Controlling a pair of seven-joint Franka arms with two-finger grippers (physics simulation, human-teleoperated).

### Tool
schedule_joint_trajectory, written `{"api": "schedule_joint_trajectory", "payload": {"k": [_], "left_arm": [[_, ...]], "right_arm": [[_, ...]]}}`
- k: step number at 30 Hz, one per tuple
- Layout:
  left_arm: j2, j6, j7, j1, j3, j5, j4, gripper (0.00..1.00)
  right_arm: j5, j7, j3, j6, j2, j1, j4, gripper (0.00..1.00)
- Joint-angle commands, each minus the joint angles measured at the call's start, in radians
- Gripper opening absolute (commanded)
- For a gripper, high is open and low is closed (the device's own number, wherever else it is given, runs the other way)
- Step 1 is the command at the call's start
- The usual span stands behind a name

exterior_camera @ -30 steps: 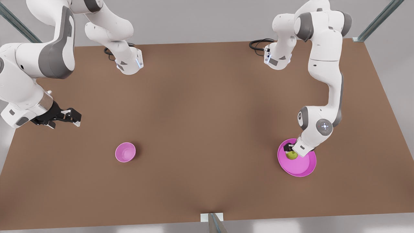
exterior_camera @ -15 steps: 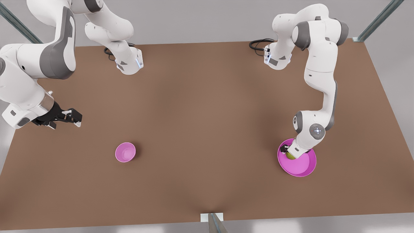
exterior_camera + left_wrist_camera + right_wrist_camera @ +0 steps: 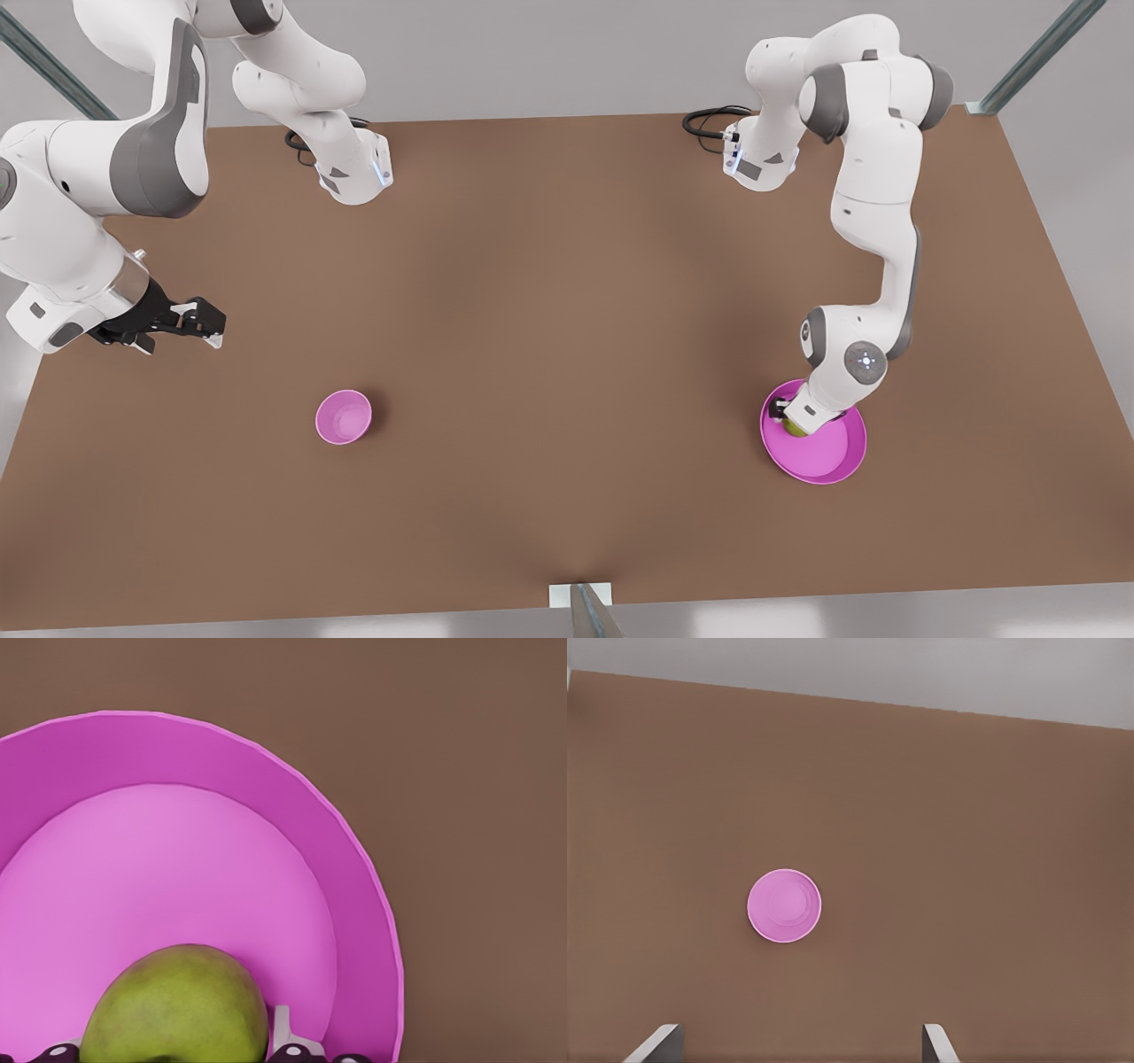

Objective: Use the left arm to pick up the apple from the plate, transfer it to the gripper of the right arm, and then use the right arm to place it into the bowl

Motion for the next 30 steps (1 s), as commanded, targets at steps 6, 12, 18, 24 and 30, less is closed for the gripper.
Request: {"api": "schedule_joint_trajectory", "payload": {"k": [6, 12, 18, 24, 30], "left_arm": [[0.003, 0.012, 0.003, -0.001, 0.0, 0.001, 0.007, 0.82], [-0.009, 0.008, 0.004, -0.001, 0.0, 0.001, 0.026, 0.82], [-0.008, 0.008, 0.004, 0.0, 0.0, 0.001, 0.024, 0.76], [-0.005, 0.009, 0.004, -0.001, 0.0, 0.001, 0.024, 0.74], [0.007, 0.011, 0.004, -0.003, 0.0, 0.001, 0.023, 0.74]], "right_arm": [[0.001, -0.001, 0.0, 0.0, -0.001, 0.0, 0.001, 1.0], [0.001, -0.001, 0.001, 0.0, -0.001, 0.0, 0.001, 1.0], [0.001, -0.001, 0.0, 0.0, -0.001, 0.0, 0.001, 1.0], [0.001, -0.001, 0.0, 0.0, -0.001, 0.0, 0.001, 1.0], [0.001, -0.001, 0.0, 0.002, -0.001, -0.001, 0.001, 1.0]]}}
